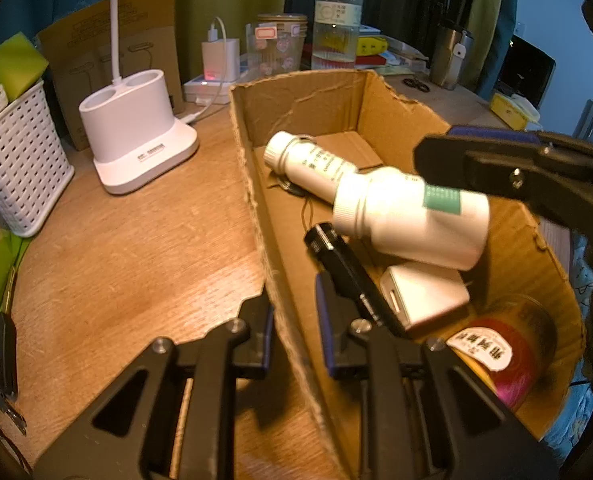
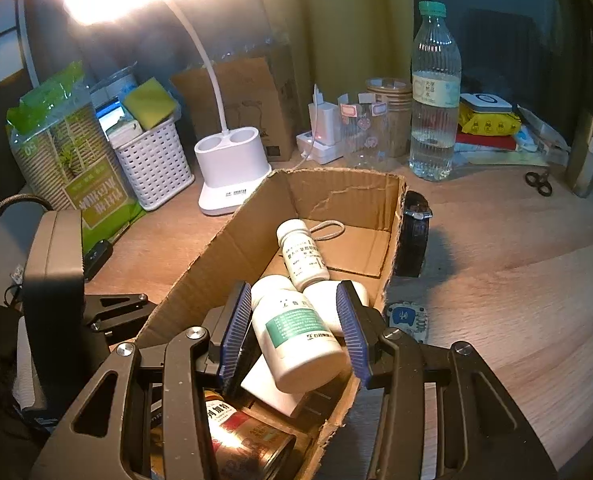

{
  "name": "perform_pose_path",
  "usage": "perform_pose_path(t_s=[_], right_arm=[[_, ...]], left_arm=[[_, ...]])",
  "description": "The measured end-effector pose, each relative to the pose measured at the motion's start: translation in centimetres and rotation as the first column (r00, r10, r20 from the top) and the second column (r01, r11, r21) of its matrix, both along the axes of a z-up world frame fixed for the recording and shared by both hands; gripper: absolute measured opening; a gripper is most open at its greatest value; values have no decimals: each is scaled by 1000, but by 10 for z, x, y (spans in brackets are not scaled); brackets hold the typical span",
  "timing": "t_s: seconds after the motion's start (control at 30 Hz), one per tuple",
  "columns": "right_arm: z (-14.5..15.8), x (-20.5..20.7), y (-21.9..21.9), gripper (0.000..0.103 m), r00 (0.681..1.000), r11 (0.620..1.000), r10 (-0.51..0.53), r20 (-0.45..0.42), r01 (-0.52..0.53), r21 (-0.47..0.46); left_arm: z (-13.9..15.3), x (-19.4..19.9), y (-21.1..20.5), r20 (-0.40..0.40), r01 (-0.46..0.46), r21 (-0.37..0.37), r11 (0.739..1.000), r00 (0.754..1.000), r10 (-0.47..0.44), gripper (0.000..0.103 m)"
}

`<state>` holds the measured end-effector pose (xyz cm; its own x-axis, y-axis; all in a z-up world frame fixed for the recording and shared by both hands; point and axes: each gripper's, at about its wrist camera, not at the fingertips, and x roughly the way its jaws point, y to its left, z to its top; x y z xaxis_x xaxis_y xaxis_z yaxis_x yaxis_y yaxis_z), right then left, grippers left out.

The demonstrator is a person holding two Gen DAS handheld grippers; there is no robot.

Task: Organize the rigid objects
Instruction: 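Carry the large pill bottle into the box and release it with the right gripper, then move the right gripper to the black watch and grasp it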

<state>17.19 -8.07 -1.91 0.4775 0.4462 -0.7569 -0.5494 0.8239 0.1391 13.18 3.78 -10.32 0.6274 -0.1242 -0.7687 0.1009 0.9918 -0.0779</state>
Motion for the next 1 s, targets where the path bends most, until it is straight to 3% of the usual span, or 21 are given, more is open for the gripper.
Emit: perform_pose_path(t_s=[0.47, 0.8, 1.0], right_arm=[[12, 25, -37, 47, 988, 990, -131, 80, 134, -42], [-17, 83, -68, 47, 966, 966, -258, 8, 258, -13], [-26, 94, -63, 47, 975, 975, -220, -35, 221, 14]], left_arm=[[0, 0, 0, 0, 0, 0, 1000, 1000, 0, 19], [0, 0, 0, 0, 0, 0, 1000, 1000, 0, 20], [0, 0, 0, 0, 0, 0, 1000, 1000, 0, 19]])
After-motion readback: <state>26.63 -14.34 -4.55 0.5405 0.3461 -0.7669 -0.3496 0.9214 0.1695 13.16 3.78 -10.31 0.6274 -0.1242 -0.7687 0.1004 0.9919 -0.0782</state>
